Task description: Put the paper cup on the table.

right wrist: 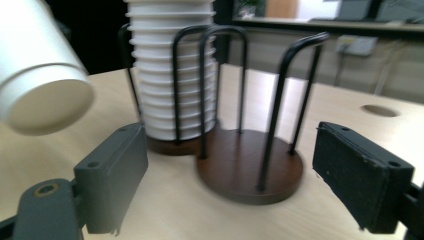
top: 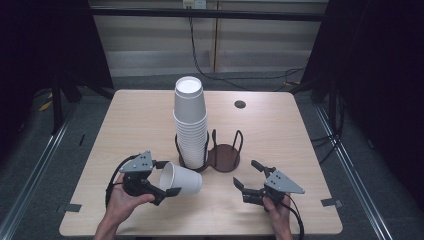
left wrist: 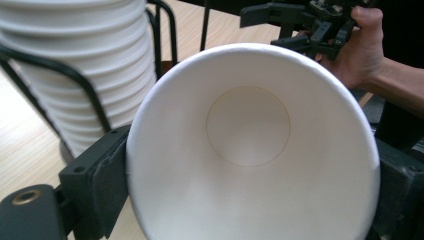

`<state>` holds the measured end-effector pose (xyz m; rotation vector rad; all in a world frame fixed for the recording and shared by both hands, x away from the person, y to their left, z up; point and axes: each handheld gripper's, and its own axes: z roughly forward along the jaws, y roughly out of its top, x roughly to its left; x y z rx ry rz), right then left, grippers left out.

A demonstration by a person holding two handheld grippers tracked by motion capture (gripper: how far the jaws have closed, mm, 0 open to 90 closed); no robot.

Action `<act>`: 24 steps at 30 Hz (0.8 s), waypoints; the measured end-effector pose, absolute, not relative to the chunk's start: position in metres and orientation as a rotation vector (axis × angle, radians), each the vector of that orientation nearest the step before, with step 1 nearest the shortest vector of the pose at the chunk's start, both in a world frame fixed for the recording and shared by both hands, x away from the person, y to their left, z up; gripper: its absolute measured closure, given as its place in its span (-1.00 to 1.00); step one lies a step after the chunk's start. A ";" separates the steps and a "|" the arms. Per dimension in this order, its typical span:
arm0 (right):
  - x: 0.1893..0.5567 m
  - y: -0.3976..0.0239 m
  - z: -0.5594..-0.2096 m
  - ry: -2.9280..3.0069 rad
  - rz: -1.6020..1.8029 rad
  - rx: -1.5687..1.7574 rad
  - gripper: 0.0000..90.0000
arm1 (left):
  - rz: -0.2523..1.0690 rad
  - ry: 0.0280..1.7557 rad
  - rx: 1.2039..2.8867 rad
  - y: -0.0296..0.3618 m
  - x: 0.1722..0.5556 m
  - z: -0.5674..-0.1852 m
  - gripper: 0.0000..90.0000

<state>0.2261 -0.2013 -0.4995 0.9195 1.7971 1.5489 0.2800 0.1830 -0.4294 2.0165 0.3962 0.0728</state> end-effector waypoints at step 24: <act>0.221 -0.213 -0.512 1.660 1.676 0.865 -0.72 | 0.192 0.606 2.115 0.232 0.305 -0.417 -0.81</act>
